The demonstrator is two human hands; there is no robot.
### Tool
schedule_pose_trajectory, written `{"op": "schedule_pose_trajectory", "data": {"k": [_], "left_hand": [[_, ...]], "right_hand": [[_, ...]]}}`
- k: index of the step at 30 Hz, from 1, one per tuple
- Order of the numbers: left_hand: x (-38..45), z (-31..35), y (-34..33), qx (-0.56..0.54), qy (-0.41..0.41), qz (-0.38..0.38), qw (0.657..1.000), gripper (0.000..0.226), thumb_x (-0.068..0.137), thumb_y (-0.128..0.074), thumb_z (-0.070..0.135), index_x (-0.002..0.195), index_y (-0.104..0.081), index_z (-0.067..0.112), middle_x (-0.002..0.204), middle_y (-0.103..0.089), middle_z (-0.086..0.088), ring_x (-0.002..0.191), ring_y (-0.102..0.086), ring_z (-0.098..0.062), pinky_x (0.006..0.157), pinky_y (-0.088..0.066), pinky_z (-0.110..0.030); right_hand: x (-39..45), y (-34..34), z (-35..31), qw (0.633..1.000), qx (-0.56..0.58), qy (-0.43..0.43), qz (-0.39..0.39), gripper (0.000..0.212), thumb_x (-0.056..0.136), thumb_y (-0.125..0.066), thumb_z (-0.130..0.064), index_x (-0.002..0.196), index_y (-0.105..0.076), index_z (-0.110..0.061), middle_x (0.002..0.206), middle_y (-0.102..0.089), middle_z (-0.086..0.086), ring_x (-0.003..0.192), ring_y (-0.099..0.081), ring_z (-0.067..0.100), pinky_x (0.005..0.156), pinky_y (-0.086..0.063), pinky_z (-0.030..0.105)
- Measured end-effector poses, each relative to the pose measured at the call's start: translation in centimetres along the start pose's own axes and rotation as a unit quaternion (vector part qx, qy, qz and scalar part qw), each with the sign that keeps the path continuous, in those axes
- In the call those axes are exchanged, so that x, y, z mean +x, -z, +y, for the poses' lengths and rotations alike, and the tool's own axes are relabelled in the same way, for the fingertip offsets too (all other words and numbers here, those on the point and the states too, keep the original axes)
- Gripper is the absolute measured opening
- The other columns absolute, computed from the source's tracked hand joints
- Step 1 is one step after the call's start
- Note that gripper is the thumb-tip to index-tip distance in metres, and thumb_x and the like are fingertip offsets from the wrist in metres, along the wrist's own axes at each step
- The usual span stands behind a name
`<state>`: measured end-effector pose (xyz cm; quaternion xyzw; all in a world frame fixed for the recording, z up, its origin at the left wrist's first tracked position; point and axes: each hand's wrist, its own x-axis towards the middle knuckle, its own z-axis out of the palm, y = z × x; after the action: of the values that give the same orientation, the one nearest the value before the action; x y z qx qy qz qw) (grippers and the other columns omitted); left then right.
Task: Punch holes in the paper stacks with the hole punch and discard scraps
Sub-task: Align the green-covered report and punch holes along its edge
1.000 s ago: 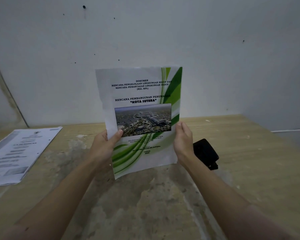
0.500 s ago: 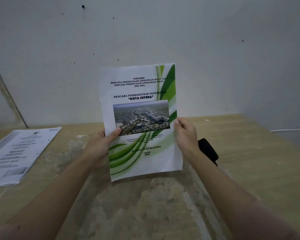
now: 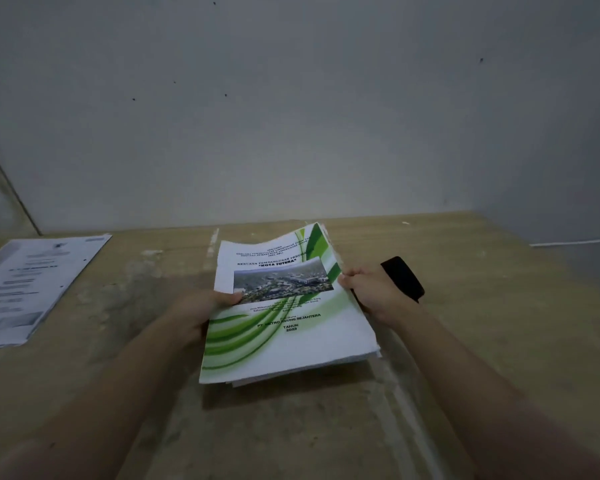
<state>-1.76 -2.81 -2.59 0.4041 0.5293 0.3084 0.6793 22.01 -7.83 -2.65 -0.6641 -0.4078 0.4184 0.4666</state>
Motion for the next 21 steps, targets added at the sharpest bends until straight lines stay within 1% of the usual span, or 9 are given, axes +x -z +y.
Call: {"op": "schedule_pose_trajectory", "data": {"k": [1, 3, 4, 7, 10, 12, 15, 18, 21], "left_hand": [[0.1, -0.2, -0.1, 0.002, 0.01, 0.009, 1.0, 0.006, 0.087, -0.056, 0.005, 0.085, -0.058, 0.0, 0.05, -0.066, -0.012, 0.034, -0.061, -0.021, 0.032, -0.048, -0.025], [0.2, -0.3, -0.1, -0.008, 0.013, 0.028, 0.999, 0.006, 0.086, -0.057, 0.004, 0.083, -0.057, 0.0, 0.066, -0.064, -0.016, 0.032, -0.06, -0.022, 0.032, -0.047, -0.026], [0.3, -0.4, 0.0, -0.013, 0.012, 0.033, 0.999, 0.006, 0.085, -0.057, 0.005, 0.084, -0.058, -0.001, 0.076, -0.061, -0.017, 0.033, -0.06, -0.023, 0.033, -0.048, -0.027], [0.3, -0.5, 0.3, -0.021, -0.004, 0.037, 0.999, 0.012, 0.083, -0.057, 0.002, 0.094, -0.058, -0.001, 0.087, -0.057, -0.019, 0.035, -0.061, -0.025, 0.035, -0.049, -0.026], [0.3, -0.7, 0.4, -0.023, -0.028, 0.051, 0.998, 0.029, 0.079, -0.06, -0.002, 0.108, -0.057, -0.001, 0.092, -0.058, -0.019, 0.036, -0.061, -0.026, 0.037, -0.05, -0.028], [0.2, -0.7, 0.3, -0.02, -0.046, 0.062, 0.997, 0.029, 0.078, -0.061, -0.003, 0.107, -0.058, -0.002, 0.087, -0.059, -0.019, 0.036, -0.061, -0.023, 0.037, -0.05, -0.028], [0.2, -0.6, -0.1, -0.028, -0.061, 0.059, 0.996, 0.013, 0.08, -0.062, -0.001, 0.093, -0.06, 0.0, 0.075, -0.058, -0.016, 0.034, -0.06, -0.019, 0.035, -0.049, -0.027], [0.0, -0.7, -0.1, -0.03, -0.071, 0.055, 0.996, 0.004, 0.08, -0.063, 0.001, 0.082, -0.06, -0.001, 0.063, -0.061, -0.015, 0.034, -0.06, -0.019, 0.035, -0.05, -0.028], [-0.2, -0.6, -0.1, -0.031, -0.079, 0.05, 0.995, 0.004, 0.082, -0.06, -0.001, 0.078, -0.058, 0.0, 0.07, -0.057, -0.016, 0.034, -0.06, -0.018, 0.034, -0.049, -0.026]], "right_hand": [[-0.1, -0.1, 0.2, 1.0, 0.003, -0.004, 0.001, 0.026, 0.092, -0.049, -0.004, 0.067, -0.053, -0.01, 0.077, -0.054, 0.011, 0.076, -0.056, 0.025, 0.067, -0.048, 0.027], [-0.3, -0.2, 0.3, 0.999, 0.035, -0.021, -0.005, 0.027, 0.093, -0.047, -0.001, 0.067, -0.049, -0.01, 0.071, -0.051, 0.007, 0.066, -0.052, 0.02, 0.051, -0.045, 0.018], [-0.4, -0.2, 0.4, 0.998, 0.051, -0.028, -0.01, 0.028, 0.093, -0.046, 0.001, 0.068, -0.047, -0.01, 0.069, -0.05, 0.006, 0.062, -0.05, 0.017, 0.046, -0.043, 0.018], [-0.4, -0.2, 0.7, 0.995, 0.078, -0.043, -0.034, 0.03, 0.09, -0.046, 0.006, 0.068, -0.044, -0.014, 0.068, -0.047, 0.004, 0.061, -0.048, 0.015, 0.054, -0.041, 0.023], [-0.3, 0.0, 1.0, 0.994, 0.094, -0.053, -0.033, 0.033, 0.085, -0.05, 0.01, 0.064, -0.045, -0.015, 0.065, -0.053, 0.003, 0.054, -0.055, 0.013, 0.05, -0.048, 0.023], [-0.3, 0.1, 1.2, 0.994, 0.101, -0.048, -0.023, 0.032, 0.085, -0.052, 0.01, 0.064, -0.049, -0.014, 0.066, -0.057, 0.003, 0.052, -0.058, 0.012, 0.049, -0.051, 0.023], [-0.2, 0.0, 1.3, 0.994, 0.102, -0.037, -0.012, 0.027, 0.086, -0.054, 0.008, 0.069, -0.052, -0.013, 0.071, -0.056, 0.005, 0.059, -0.056, 0.013, 0.051, -0.052, 0.022], [-0.1, 0.1, 1.4, 0.994, 0.103, -0.025, -0.011, 0.028, 0.088, -0.053, 0.006, 0.067, -0.057, -0.012, 0.067, -0.06, 0.002, 0.056, -0.058, 0.009, 0.046, -0.051, 0.018], [0.0, 0.0, 1.4, 0.994, 0.108, -0.018, -0.015, 0.027, 0.088, -0.053, 0.005, 0.068, -0.059, -0.012, 0.067, -0.061, 0.002, 0.051, -0.06, 0.006, 0.045, -0.05, 0.017]]}}
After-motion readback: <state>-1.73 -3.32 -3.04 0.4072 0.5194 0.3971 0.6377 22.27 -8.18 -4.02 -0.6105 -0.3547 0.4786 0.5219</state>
